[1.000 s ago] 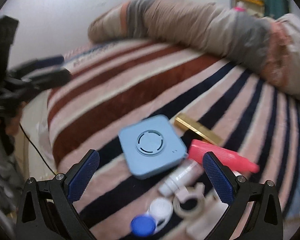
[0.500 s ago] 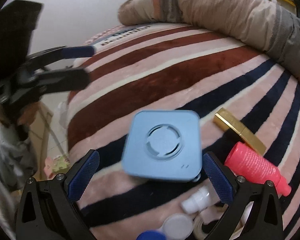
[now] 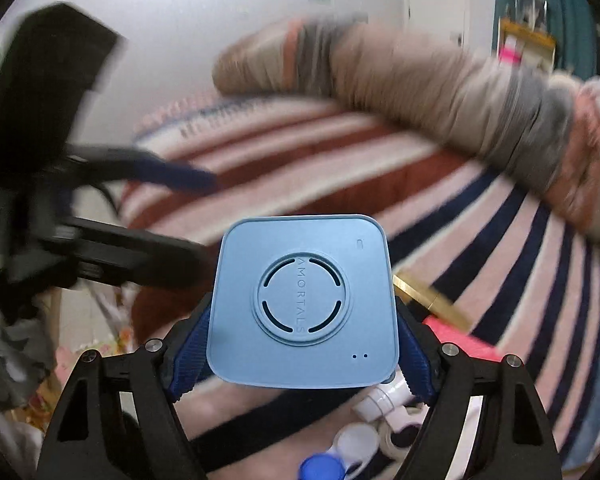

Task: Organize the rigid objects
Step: 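Carry the light blue case into the cardboard box and open the right gripper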

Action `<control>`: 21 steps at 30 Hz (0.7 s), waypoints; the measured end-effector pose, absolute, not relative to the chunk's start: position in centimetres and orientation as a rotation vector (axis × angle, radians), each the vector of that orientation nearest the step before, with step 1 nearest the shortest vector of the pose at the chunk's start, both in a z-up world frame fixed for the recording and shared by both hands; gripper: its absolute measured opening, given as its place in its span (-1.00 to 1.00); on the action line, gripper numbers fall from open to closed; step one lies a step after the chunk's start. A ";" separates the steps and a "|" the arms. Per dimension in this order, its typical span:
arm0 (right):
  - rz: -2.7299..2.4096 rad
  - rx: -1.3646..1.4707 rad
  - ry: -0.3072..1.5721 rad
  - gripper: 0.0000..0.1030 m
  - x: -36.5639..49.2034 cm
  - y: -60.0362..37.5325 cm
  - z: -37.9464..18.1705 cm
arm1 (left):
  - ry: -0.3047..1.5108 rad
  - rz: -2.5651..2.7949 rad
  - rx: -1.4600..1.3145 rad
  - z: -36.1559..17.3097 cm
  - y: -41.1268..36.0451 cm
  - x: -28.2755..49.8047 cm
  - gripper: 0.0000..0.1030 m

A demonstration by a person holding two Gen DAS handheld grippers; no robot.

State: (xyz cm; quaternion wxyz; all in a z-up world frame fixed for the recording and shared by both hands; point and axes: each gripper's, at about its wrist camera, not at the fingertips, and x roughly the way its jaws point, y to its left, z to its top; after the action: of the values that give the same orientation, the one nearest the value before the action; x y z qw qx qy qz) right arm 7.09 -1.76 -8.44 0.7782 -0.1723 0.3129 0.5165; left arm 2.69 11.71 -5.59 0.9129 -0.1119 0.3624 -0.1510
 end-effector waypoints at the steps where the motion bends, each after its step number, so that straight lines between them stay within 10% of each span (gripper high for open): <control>1: 1.111 -0.354 0.626 0.53 5.9 -2.8 -6.8 | 0.734 -0.346 -0.232 -4.7 10.9 2.8 0.74; 8: 0.966 -0.292 0.376 0.53 1.6 -10.4 0.1 | 0.663 -0.608 -0.241 2.0 3.4 3.7 -0.03; 21: 0.689 -0.111 0.506 0.52 4.1 -28.3 2.0 | 0.692 -0.787 0.022 6.2 -16.7 8.9 -0.35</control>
State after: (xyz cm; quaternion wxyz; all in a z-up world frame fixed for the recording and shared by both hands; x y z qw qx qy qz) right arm 4.11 -28.35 2.03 0.9085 -0.0538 0.2454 0.3339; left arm 8.86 -16.69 6.22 0.8659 0.0106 0.3303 -0.3756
